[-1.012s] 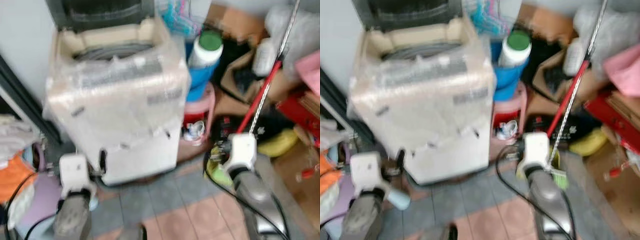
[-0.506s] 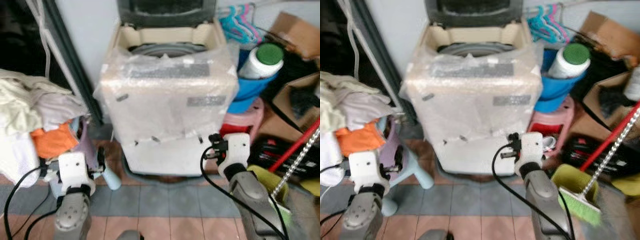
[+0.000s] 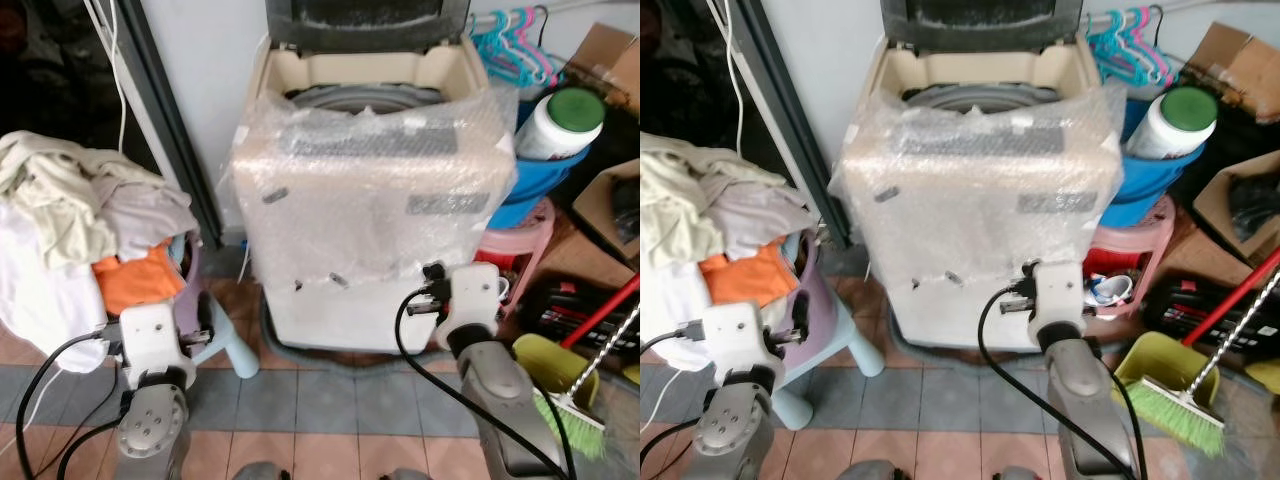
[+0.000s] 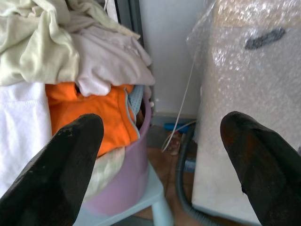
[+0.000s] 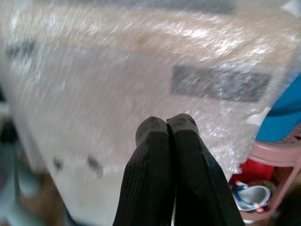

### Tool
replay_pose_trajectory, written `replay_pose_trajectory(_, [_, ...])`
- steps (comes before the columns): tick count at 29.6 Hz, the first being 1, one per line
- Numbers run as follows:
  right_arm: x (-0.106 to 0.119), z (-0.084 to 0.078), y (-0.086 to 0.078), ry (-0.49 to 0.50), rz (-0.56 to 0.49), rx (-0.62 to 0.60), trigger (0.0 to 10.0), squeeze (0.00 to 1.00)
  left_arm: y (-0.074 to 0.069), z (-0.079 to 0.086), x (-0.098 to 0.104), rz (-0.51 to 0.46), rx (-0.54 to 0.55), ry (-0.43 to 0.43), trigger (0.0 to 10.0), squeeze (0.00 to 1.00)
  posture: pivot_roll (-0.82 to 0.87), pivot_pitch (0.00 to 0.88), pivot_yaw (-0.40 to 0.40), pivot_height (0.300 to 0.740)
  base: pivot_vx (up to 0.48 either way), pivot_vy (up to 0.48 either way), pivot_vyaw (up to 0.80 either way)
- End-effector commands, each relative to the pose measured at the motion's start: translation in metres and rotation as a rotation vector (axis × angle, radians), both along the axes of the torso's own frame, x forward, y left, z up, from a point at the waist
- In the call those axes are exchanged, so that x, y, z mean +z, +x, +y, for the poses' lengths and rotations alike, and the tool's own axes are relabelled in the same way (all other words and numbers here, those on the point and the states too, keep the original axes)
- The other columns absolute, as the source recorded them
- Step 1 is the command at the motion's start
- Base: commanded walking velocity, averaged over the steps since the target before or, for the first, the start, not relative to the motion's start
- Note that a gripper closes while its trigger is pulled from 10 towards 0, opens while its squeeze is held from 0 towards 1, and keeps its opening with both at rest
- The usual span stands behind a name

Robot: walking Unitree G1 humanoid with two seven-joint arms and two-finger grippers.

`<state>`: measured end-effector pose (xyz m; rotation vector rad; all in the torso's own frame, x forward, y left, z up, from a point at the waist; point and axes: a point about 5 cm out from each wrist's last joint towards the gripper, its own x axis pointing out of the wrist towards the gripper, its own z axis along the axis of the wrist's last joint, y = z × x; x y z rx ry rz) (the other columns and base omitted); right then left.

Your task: Clothes washing

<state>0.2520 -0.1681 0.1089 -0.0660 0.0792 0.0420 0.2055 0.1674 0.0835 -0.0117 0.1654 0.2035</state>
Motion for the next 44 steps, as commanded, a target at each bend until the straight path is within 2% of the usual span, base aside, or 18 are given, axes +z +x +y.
replay_pose_trajectory(1, [0.000, -0.013, 0.003, 0.056, 0.022, -0.067, 10.0, 0.00, 0.001, 0.000, 0.000, -0.009, 0.002, -0.007, 10.0, 0.00, -0.02, 0.000, 0.045, 0.740, 0.000, 0.480, 0.00])
replay_pose_trajectory(2, [-0.002, -0.012, 0.004, 0.061, 0.034, -0.060, 10.0, 0.00, 0.002, 0.000, 0.002, -0.021, -0.012, -0.002, 10.0, 0.00, -0.02, 0.000, 0.046, 0.740, 0.000, 0.454, 0.00])
replay_pose_trajectory(4, [-0.008, -0.007, 0.003, -0.011, 0.058, -0.028, 10.0, 0.00, 0.003, -0.001, 0.001, -0.015, -0.008, -0.007, 10.0, 0.00, -0.03, 0.000, 0.047, 0.740, 0.000, 0.221, 0.00])
replay_pose_trajectory(6, [-0.009, -0.003, 0.001, -0.038, 0.051, -0.022, 10.0, 0.00, 0.004, -0.002, 0.001, -0.024, -0.010, -0.002, 10.0, 0.00, -0.04, 0.000, 0.044, 0.740, 0.000, 0.000, 0.00])
replay_pose_trajectory(8, [-0.009, 0.002, 0.000, 0.061, 0.068, 0.014, 10.0, 0.00, 0.005, -0.003, 0.003, -0.049, 0.002, 0.013, 10.0, 0.00, -0.04, 0.000, 0.040, 0.740, 0.000, 0.000, 0.00])
replay_pose_trajectory(10, [-0.010, 0.003, -0.001, 0.041, 0.070, 0.022, 10.0, 0.00, 0.006, -0.005, 0.005, -0.059, 0.008, 0.009, 10.0, 0.00, -0.03, 0.000, 0.036, 0.740, 0.000, 0.000, 0.00])
replay_pose_trajectory(11, [-0.013, 0.005, -0.001, -0.011, 0.096, 0.052, 10.0, 0.00, 0.007, -0.006, 0.008, -0.075, 0.005, 0.015, 10.0, 0.00, -0.03, 0.000, 0.033, 0.740, 0.000, 0.000, 0.00])
replay_pose_trajectory(13, [-0.014, 0.006, -0.001, 0.007, 0.120, 0.082, 10.0, 0.00, 0.006, -0.006, 0.008, -0.070, 0.005, 0.026, 10.0, 0.00, -0.03, 0.000, 0.033, 0.740, 0.000, 0.000, 0.00])
replay_pose_trajectory(15, [-0.004, 0.011, -0.004, 0.018, 0.042, 0.151, 10.0, 0.00, 0.003, -0.006, 0.005, -0.054, -0.014, 0.024, 10.0, 0.00, -0.03, 0.000, 0.033, 0.740, 0.000, 0.000, 0.39])
replay_pose_trajectory(31, [0.000, 0.019, -0.006, -0.017, 0.005, 0.236, 10.0, 0.00, 0.006, -0.005, 0.005, -0.066, -0.001, 0.013, 10.0, 0.00, -0.03, 0.000, 0.042, 0.740, 0.000, 0.000, 0.78])
replay_pose_trajectory(35, [-0.004, 0.020, -0.003, -0.037, 0.005, 0.257, 10.0, 0.00, 0.014, -0.010, 0.010, -0.084, -0.026, 0.019, 10.0, 0.00, -0.03, 0.000, 0.057, 0.740, 0.000, 0.000, 0.78])
replay_pose_trajectory(38, [-0.001, 0.020, 0.001, -0.044, -0.016, 0.252, 10.0, 0.00, 0.022, -0.007, 0.017, -0.108, -0.040, 0.032, 10.0, 0.00, -0.03, 0.000, 0.066, 0.740, 0.000, 0.000, 0.78])
replay_pose_trajectory(42, [0.003, 0.018, 0.005, -0.038, -0.031, 0.229, 10.0, 0.00, 0.029, -0.004, 0.023, -0.115, -0.051, 0.009, 10.0, 0.00, -0.02, 0.000, 0.074, 0.740, 0.000, 0.000, 0.78])
replay_pose_trajectory(44, [0.002, 0.017, 0.001, -0.036, -0.027, 0.224, 10.0, 0.00, 0.032, -0.004, 0.035, -0.134, -0.095, -0.018, 10.0, 0.00, 0.01, 0.000, 0.076, 0.740, 0.000, 0.000, 0.78])
